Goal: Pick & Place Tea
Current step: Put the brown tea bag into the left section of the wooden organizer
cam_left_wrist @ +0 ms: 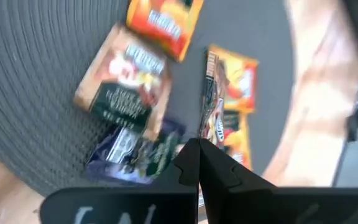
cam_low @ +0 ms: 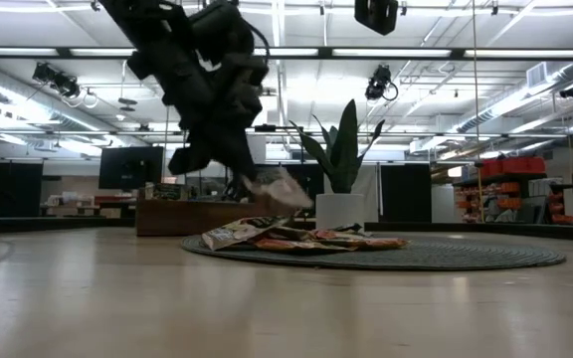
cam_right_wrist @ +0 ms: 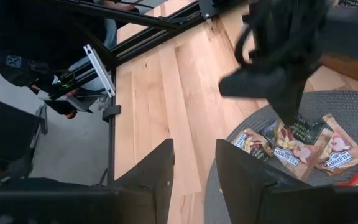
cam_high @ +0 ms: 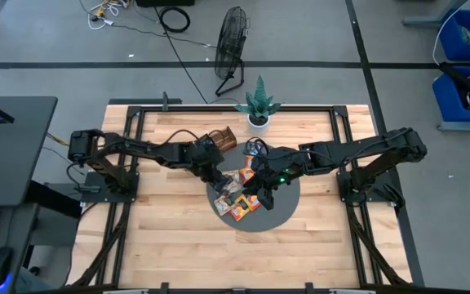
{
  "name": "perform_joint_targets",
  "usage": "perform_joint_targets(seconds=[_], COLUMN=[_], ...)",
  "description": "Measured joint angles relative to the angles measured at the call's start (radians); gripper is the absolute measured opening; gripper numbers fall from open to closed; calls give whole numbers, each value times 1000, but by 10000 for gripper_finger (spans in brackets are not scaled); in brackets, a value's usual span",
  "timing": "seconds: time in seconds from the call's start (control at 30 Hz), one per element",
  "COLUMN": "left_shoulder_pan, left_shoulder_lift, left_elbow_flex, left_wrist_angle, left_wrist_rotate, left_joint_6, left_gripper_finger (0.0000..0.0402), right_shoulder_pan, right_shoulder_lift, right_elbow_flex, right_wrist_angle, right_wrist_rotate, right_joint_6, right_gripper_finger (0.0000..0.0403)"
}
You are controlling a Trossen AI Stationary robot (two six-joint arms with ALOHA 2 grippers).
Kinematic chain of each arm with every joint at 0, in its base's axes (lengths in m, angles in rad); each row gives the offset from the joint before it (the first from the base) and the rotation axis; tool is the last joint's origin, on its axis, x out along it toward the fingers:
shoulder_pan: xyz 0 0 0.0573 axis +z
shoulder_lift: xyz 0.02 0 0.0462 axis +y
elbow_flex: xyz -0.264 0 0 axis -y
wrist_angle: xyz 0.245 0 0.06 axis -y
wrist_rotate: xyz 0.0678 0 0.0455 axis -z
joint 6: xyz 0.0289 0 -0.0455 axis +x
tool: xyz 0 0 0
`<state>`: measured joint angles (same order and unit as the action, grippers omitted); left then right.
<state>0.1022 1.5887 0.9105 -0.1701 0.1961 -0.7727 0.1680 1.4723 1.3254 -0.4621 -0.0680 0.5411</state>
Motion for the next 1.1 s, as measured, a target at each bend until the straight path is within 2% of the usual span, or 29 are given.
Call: perform_joint_targets(seconds=[0.17,0.4,0.57,0.73,1.1], left_shoulder_pan=[34,108,144,151,169], left_shoulder_lift=[-121,-315,-403,-427,-379], left_elbow_flex=[0,0,0,0,-1], left_wrist_angle=[-75,-383,-552,-644,-693], left_wrist_rotate=[-53,-165,-260,-389,-516], left_joint_6=[33,130,193,256,372], left_gripper_finger=[2,1,1,1,1], right_shoulder_pan=[0,0,0,0,0], right_shoulder_lift=[0,0,0,0,0], right_elbow_flex=[0,0,0,1,1], right_wrist_angle=[-5,-6,-5,-4,1], right_wrist_rotate=[0,0,0,0,0], right_joint_6=[0,-3,-10,-11,-8], right_gripper_finger=[127,127,127,127,127])
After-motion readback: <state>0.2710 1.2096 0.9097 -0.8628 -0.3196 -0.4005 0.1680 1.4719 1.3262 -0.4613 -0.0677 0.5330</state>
